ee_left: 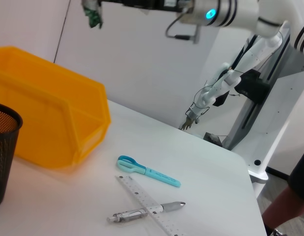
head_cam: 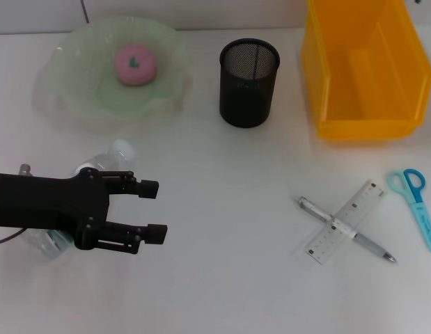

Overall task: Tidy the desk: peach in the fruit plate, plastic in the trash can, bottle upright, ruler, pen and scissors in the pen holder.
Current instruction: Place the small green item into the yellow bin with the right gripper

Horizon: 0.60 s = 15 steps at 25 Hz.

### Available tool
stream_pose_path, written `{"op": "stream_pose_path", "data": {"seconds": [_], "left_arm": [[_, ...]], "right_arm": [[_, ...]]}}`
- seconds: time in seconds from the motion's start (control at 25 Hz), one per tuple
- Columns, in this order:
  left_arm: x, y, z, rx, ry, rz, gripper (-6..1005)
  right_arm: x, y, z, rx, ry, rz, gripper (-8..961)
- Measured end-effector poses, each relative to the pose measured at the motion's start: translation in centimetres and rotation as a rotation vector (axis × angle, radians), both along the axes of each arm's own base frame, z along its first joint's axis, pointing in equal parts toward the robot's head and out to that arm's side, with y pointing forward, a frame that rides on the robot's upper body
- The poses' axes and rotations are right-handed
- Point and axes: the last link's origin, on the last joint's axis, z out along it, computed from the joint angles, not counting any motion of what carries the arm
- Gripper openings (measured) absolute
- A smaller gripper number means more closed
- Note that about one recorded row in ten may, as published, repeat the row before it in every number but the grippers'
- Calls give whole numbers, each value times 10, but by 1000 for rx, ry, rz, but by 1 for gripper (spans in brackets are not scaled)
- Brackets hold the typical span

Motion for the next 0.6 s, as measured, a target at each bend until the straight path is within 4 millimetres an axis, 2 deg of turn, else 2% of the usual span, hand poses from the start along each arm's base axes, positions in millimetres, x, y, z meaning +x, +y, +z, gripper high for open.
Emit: {"op": "stream_pose_path", "data": {"seconds": [0.16,0.48,0.6], "left_arm": [[1,0,-1,-5,-1,2,831],[2,-2,-2,-16,-6,-1,831],[1,-3,-2,-20,-7,1,831]], "right_arm": [[24,14,-7,59,-1,-116,13],[31,19,-21,-11,-3,-131,22],[31,19,-22,-17,0,-129,216]]}}
